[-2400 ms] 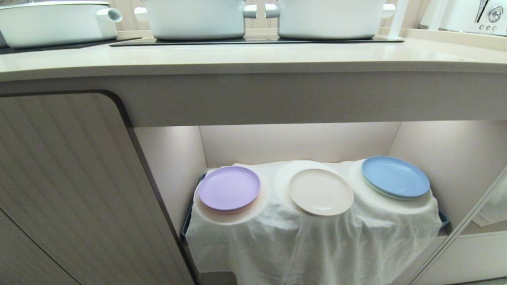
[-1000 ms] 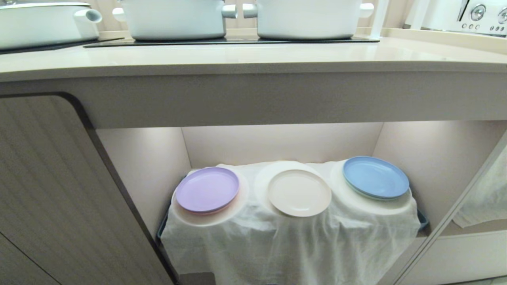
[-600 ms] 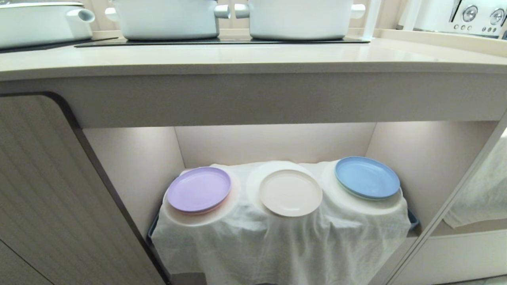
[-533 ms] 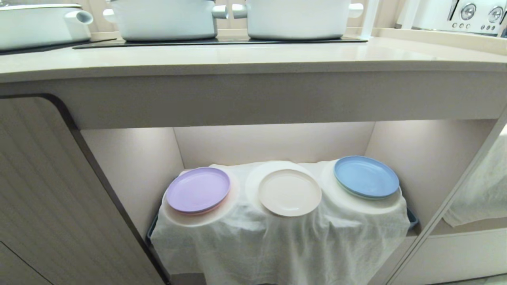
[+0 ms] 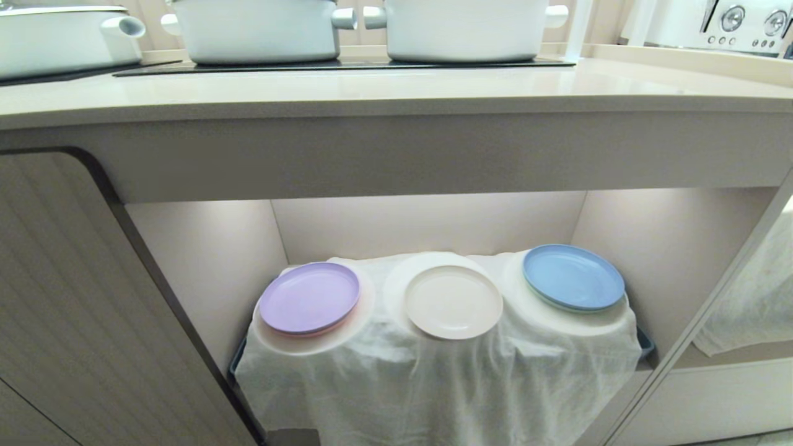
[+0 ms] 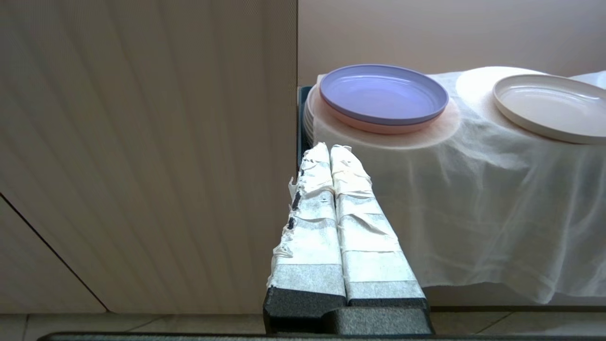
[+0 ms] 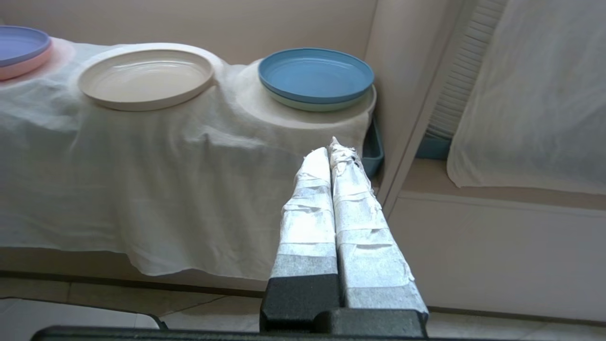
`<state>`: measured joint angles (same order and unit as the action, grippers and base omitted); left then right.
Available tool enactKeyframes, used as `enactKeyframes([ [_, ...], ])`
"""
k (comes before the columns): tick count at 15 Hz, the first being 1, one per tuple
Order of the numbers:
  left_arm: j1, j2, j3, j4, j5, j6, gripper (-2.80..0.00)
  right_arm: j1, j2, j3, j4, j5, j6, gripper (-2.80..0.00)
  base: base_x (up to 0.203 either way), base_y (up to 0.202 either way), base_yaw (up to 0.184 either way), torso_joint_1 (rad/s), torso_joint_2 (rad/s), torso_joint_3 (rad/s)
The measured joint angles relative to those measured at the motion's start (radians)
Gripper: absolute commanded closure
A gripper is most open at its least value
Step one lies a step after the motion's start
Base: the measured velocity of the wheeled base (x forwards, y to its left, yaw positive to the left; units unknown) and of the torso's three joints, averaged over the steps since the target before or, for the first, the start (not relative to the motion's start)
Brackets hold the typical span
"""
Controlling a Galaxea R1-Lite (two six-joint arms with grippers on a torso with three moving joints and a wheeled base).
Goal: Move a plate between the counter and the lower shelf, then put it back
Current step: Pick up the plate in the cupboard
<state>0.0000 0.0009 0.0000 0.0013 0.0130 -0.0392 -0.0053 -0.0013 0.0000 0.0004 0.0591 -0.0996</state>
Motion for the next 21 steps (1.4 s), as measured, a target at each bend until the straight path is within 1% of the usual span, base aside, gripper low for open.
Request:
enactKeyframes([
  [10,0.0,0.0,0.0,0.0,0.0,0.0,0.0,0.0,0.0,0.0,0.0,-0.001,-0.02,0.0,0.0,0.0,0.0,0.0,0.0,0.0],
  [13,0.0,0.0,0.0,0.0,0.0,0.0,0.0,0.0,0.0,-0.015,-0.013,0.016,-0.059,0.0,0.0,0.0,0.0,0.0,0.0,0.0],
  [16,0.0,0.0,0.0,0.0,0.0,0.0,0.0,0.001,0.007,-0.097,0.005,0.115,-0.06,0.0,0.0,0.0,0.0,0.0,0.0,0.0],
  [19,0.0,0.0,0.0,0.0,0.0,0.0,0.0,0.003,0.062,-0.176,0.0,0.194,-0.06,0.0,0.0,0.0,0.0,0.0,0.0,0.0],
  [20,0.0,0.0,0.0,0.0,0.0,0.0,0.0,0.004,0.088,-0.204,-0.002,0.229,-0.06,0.0,0.0,0.0,0.0,0.0,0.0,0.0],
  [21,0.0,0.0,0.0,0.0,0.0,0.0,0.0,0.005,0.122,-0.236,-0.004,0.283,-0.06,0.0,0.0,0.0,0.0,0.0,0.0,0.0],
])
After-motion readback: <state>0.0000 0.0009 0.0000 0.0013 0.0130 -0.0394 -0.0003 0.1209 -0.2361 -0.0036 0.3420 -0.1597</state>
